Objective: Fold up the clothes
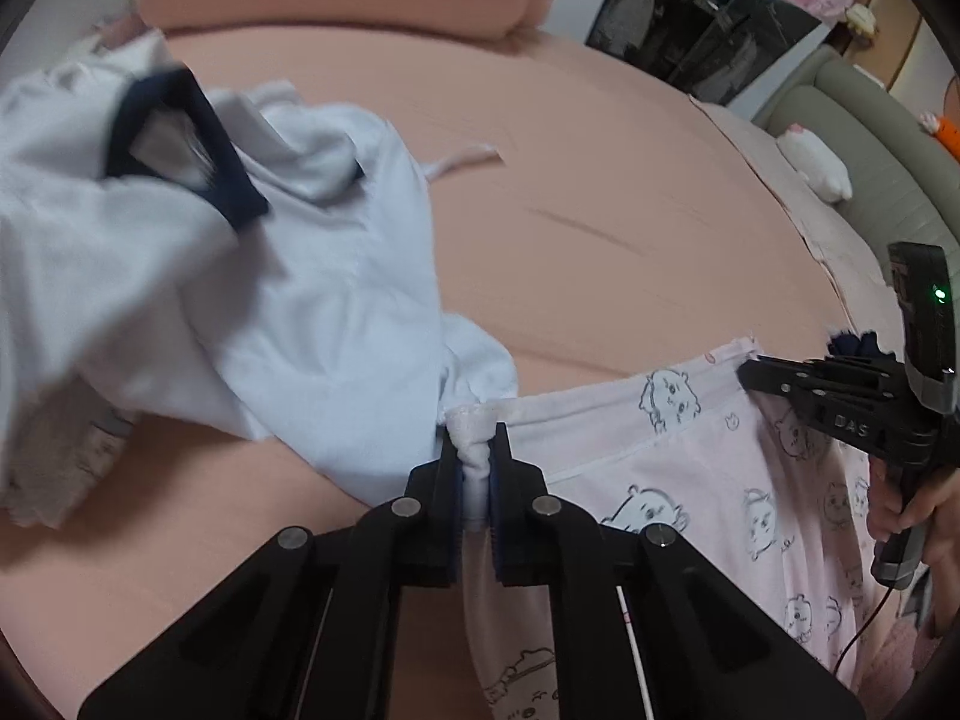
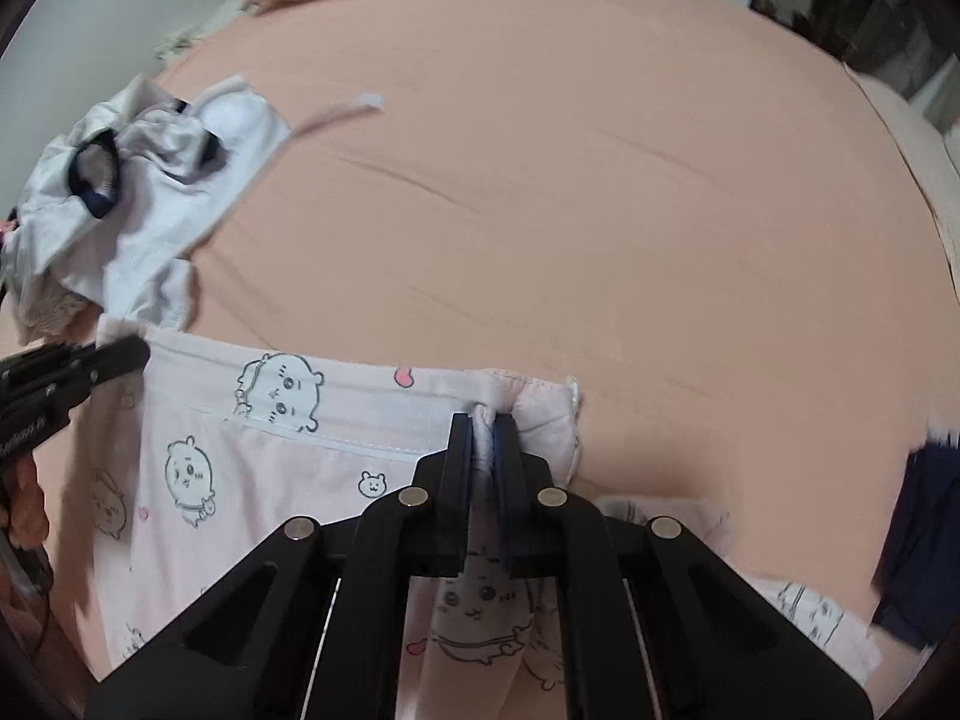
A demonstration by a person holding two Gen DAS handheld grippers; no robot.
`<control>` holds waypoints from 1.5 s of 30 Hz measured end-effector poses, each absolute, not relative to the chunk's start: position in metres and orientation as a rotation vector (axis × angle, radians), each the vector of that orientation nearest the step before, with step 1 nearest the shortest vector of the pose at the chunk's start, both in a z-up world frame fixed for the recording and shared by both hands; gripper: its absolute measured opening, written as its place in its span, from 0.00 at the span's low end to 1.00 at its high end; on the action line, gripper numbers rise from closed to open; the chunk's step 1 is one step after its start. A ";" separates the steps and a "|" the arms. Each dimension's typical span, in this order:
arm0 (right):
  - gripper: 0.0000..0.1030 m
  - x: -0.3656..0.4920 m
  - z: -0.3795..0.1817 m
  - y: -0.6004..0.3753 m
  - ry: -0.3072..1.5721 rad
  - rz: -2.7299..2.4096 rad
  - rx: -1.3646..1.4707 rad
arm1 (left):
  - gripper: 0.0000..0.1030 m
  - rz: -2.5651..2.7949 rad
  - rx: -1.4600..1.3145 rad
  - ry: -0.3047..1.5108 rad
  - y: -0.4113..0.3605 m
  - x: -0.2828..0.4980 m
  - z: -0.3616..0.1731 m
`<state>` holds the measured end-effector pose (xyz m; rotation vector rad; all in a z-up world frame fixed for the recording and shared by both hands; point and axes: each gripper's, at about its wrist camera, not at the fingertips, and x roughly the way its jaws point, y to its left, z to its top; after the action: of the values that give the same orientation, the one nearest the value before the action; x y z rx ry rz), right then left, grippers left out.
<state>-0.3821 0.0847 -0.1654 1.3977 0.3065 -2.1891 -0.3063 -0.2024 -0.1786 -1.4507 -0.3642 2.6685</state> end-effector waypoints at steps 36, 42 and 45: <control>0.24 -0.204 -0.167 0.099 0.325 -2.185 1.409 | 0.35 2.259 -1.675 0.258 -0.085 -0.237 -0.190; 0.24 -0.178 -0.175 0.132 0.310 -2.250 1.471 | 0.35 2.248 -1.799 0.423 -0.102 -0.216 -0.186; 0.24 -0.171 -0.165 0.131 0.303 -2.279 1.444 | 0.32 2.303 -1.720 0.346 -0.094 -0.213 -0.163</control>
<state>-0.1710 0.1314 -0.1655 1.4442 0.3029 -2.2791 -0.2129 -0.0943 -0.1626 -1.7196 0.3464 2.3031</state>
